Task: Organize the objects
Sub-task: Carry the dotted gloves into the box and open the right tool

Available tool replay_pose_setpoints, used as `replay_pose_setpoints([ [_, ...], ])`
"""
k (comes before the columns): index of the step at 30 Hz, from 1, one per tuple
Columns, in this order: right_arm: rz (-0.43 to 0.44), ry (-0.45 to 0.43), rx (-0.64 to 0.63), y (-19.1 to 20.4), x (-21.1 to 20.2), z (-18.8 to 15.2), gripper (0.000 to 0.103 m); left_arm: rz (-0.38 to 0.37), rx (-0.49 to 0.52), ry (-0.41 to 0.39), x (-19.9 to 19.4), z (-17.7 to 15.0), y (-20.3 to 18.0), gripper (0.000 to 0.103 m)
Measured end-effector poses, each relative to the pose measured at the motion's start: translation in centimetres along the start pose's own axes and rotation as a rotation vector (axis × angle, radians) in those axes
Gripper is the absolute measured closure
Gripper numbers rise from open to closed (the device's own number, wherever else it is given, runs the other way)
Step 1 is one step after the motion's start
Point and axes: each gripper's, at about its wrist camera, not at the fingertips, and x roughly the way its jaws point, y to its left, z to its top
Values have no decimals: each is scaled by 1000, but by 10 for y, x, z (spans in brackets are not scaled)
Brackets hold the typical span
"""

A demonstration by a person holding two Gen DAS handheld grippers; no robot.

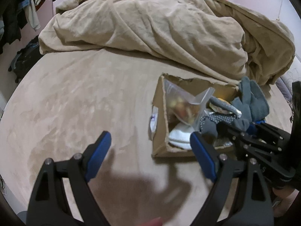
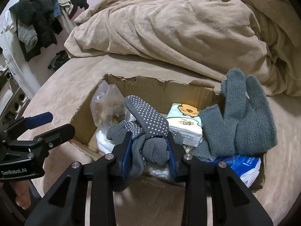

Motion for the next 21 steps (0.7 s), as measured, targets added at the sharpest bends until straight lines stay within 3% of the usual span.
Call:
replay_pose_setpoints([
  [13, -47, -32, -1, 4, -31, -3, 43, -16, 6, -38, -40, -9, -6, 16],
  [21, -73, -61, -4, 11, -71, -12, 41, 0, 54, -95, -85, -21, -23, 16],
])
